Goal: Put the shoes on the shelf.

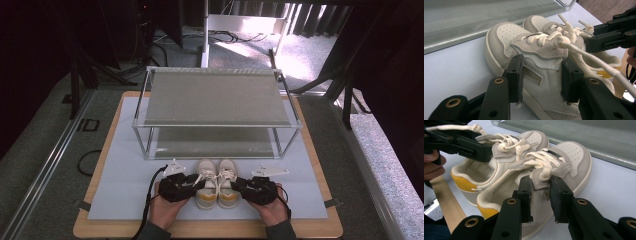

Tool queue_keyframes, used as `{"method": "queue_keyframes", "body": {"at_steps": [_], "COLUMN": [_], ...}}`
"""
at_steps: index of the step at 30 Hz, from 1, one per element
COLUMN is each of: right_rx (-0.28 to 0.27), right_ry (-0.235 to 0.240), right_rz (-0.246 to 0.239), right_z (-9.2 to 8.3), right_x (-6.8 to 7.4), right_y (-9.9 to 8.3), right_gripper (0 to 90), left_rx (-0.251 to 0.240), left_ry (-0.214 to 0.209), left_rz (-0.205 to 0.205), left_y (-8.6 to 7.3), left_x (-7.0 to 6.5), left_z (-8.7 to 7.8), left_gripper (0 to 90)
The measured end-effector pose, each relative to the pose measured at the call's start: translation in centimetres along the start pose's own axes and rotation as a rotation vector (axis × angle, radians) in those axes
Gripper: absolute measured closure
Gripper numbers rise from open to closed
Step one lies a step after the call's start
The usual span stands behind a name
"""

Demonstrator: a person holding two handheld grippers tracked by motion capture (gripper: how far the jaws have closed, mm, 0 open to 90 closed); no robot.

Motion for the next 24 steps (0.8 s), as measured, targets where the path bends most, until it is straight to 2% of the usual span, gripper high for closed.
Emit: {"method": "queue_keyframes", "body": {"at_steps": [15,24], "right_rx": [-0.026,-0.040], "right_ry": [0.006,0.004], "right_rz": [-0.005,-0.001], "right_z": [-0.48,-0.69], "right_x": [0.04,-0.45], "right_y": [0.19,0.52], "right_gripper": [72.0,71.9], "left_rx": [-0.022,-0.038], "left_ry": [-0.015,-0.022], "left_rz": [-0.008,-0.018], "left_y": [0.26,0.83], "left_x": [-0.31,-0.33], "left_z": [-0.10,0.02], "left_gripper": [58.8,58.8]}}
Point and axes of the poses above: each handheld gripper's, and its own axes: z roughly forward along the jaws, y roughly out of its top, x roughly to its left, the point moved 3 cm from there along z, roughly forward along the jaws, and after that the axes turned 15 degrees about -z, right-handed, at the moved point
